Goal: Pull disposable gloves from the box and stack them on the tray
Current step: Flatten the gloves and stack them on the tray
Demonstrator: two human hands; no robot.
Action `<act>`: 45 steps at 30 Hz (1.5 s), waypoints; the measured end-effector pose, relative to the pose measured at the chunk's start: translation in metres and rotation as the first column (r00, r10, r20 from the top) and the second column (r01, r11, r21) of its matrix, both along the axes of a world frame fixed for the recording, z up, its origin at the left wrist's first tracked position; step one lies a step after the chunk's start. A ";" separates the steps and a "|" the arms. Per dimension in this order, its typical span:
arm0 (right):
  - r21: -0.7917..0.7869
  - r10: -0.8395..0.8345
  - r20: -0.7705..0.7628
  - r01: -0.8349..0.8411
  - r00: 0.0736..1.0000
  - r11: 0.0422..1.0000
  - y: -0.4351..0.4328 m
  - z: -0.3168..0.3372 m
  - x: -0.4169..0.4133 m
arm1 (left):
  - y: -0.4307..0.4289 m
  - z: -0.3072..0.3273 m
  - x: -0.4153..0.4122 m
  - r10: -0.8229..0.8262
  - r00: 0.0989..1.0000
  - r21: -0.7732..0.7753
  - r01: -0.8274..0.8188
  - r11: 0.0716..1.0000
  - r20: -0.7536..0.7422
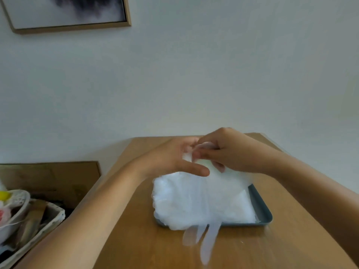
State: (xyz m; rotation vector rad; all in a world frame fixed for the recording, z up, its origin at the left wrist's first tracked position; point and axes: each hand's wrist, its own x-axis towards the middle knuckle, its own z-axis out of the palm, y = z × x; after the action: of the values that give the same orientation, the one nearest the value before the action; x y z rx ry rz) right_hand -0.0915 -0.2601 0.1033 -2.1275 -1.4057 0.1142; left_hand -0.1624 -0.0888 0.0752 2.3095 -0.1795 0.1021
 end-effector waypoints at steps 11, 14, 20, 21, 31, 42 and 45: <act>0.298 -0.082 -0.381 0.206 0.921 0.932 -0.010 -0.020 0.020 | 0.043 -0.012 0.010 -0.117 0.961 -0.470 -0.016 0.882 -0.252; 0.271 -0.140 -0.466 0.292 0.874 0.917 -0.008 -0.047 0.036 | 0.046 -0.014 0.017 -0.045 0.940 -0.479 -0.132 0.868 -0.339; 0.166 -0.280 -0.370 0.360 0.886 0.918 -0.012 -0.108 0.064 | 0.051 -0.041 0.052 0.129 0.869 -0.118 -0.209 0.971 -0.478; 0.153 -0.307 -0.337 0.373 0.890 0.915 -0.014 -0.117 0.069 | 0.053 -0.048 0.060 0.149 0.856 -0.071 -0.211 0.975 -0.495; -0.040 -0.472 -0.103 0.470 0.876 0.881 -0.020 -0.155 0.097 | 0.066 -0.053 0.079 0.578 0.710 0.546 -0.320 0.774 -0.403; -0.071 -0.481 -0.016 0.479 0.876 0.875 -0.017 -0.157 0.094 | -0.045 -0.102 0.061 0.136 0.991 0.576 -0.116 0.810 0.008; -0.031 -0.467 0.180 0.479 0.866 0.877 -0.021 -0.151 0.084 | -0.038 -0.117 0.059 0.095 0.977 0.612 0.043 0.789 -0.191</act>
State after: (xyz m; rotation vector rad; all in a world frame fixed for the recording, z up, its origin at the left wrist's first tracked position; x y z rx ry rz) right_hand -0.0079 -0.2811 -0.0475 -2.5309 -0.9306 -0.2128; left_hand -0.1033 -0.1267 -0.0417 2.9579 -0.0740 -0.2277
